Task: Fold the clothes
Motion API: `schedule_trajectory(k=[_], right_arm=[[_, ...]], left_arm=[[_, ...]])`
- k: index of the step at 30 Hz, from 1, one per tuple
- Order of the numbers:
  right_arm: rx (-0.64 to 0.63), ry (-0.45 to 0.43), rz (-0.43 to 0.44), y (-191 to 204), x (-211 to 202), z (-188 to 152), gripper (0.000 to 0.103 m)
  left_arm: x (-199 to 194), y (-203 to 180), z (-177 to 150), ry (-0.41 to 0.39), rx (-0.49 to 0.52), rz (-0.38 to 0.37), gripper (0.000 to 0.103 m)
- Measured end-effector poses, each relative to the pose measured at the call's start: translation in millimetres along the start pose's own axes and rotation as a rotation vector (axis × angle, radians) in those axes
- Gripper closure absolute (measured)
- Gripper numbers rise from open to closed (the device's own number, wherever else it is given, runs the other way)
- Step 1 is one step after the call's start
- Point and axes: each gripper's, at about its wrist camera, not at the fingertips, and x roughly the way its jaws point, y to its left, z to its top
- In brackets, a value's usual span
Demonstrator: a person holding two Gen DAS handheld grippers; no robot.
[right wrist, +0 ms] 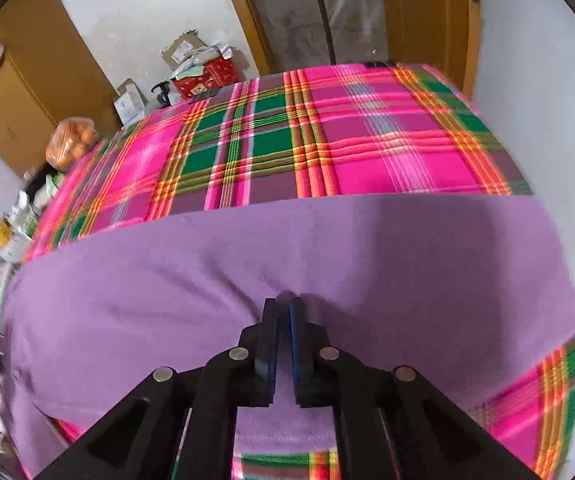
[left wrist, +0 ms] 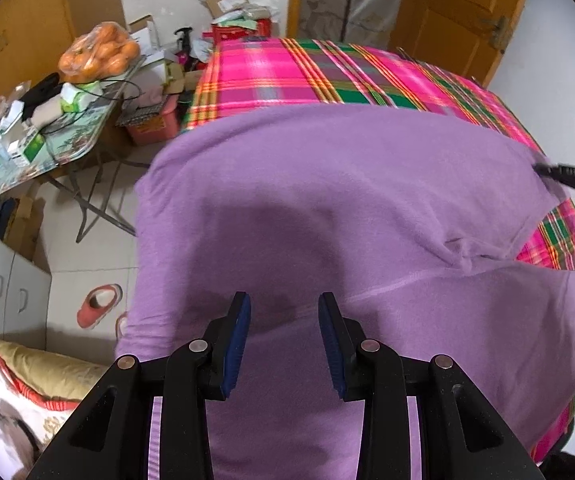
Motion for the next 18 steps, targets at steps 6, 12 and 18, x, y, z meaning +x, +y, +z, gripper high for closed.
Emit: schedule_trajectory(k=[6,12,18], right_arm=[[-0.045,0.013,-0.026,17.5,-4.6,-12.3,0.092],[-0.086,-0.055,0.047,54.0,-27.1,-14.3,0.087],[-0.273,-0.1,0.169,133.9,-33.7,-24.1,0.087]], left_arm=[[-8.7,26.8,-1.8,-0.03,-0.091,0.016,0.065],[-21.4,59.2,-7.4,-0.078,-0.228,0.024,0.065],[-28.2,66.4,-7.1,-0.123,-0.249,0.013,0.065]])
